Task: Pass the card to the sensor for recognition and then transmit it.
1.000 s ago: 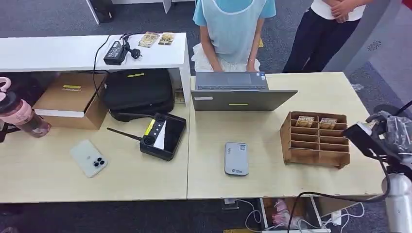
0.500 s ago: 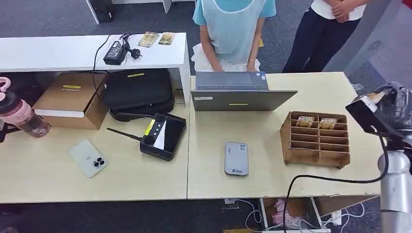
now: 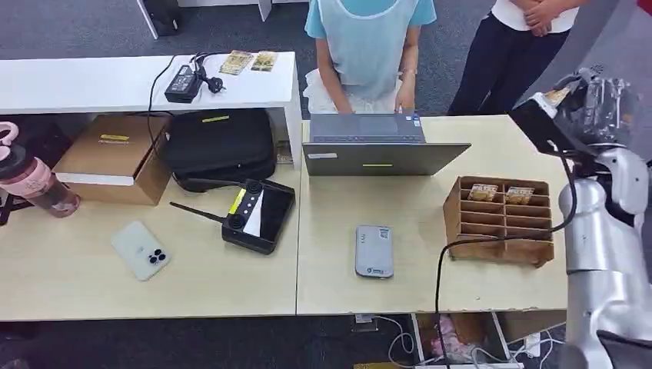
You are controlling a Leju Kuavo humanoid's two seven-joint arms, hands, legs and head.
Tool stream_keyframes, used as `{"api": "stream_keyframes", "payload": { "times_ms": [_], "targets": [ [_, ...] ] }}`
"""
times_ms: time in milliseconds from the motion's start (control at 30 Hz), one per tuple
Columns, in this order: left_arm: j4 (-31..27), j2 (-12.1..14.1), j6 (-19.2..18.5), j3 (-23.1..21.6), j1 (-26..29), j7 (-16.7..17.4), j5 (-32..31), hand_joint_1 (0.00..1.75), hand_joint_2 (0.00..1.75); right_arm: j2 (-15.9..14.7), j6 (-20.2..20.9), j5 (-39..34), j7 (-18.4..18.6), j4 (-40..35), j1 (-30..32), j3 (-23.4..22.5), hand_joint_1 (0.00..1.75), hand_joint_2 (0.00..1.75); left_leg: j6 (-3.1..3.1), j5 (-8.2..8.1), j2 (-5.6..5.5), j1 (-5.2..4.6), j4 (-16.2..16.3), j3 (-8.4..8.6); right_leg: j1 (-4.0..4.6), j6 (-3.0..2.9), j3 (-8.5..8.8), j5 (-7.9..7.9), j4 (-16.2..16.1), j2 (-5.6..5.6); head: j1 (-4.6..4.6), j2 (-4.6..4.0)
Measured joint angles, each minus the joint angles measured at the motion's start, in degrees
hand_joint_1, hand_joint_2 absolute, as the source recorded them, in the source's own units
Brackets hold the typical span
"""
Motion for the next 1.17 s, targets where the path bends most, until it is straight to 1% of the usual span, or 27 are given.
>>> {"api": "stream_keyframes", "payload": {
  "times_ms": [167, 300, 467, 833, 1167],
  "targets": [
    [0.0, 0.3, 0.0, 0.0, -0.2, 0.2, -0.1, 0.0, 1.75, 2.4, -0.4, 1.1, 1.1, 6.3, -6.4, 2.5, 1.75, 1.75, -0.03, 0.02, -0.02, 0.01, 0.0, 0.0, 0.01, 0.0, -0.01, 0.0, 0.0, -0.01, 0.02, 0.0],
    [0.0, 0.3, 0.2, 0.0, -0.3, 0.2, 0.0, 0.0, 1.75, 4.8, -1.4, 2.1, 1.9, 12.1, -11.1, 4.2, 1.75, 1.75, -0.04, 0.03, -0.01, 0.02, 0.0, 0.01, 0.01, 0.0, -0.01, 0.01, 0.0, 0.01, 0.02, 0.0],
    [0.0, 0.5, 0.1, -0.2, -0.3, 0.2, -0.5, 0.0, 1.75, 6.6, -1.9, 3.4, 3.3, 17.4, -15.0, 5.6, 1.75, 1.75, -0.05, 0.04, -0.05, 0.02, 0.0, 0.0, 0.02, 0.0, -0.01, 0.01, 0.0, -0.02, 0.0, 0.0],
    [0.0, 0.7, -0.2, -0.4, -0.3, 0.4, -1.1, 0.0, 1.75, 8.0, -1.1, 5.7, 5.5, 24.7, -19.4, 7.0, 1.75, 1.75, -0.05, 0.04, -0.05, 0.02, 0.0, 0.01, 0.02, 0.0, -0.02, 0.01, 0.0, -0.01, 0.0, 0.0],
    [0.0, 0.8, -0.7, -1.3, -0.3, 0.5, -1.9, 0.0, 1.75, 8.3, -1.7, 6.7, 6.2, 28.5, -19.9, 7.8, 1.75, 1.75, -0.05, 0.04, -0.05, 0.02, 0.0, 0.01, 0.02, 0.0, -0.02, 0.02, 0.0, -0.01, 0.0, 0.0]
  ]
}}
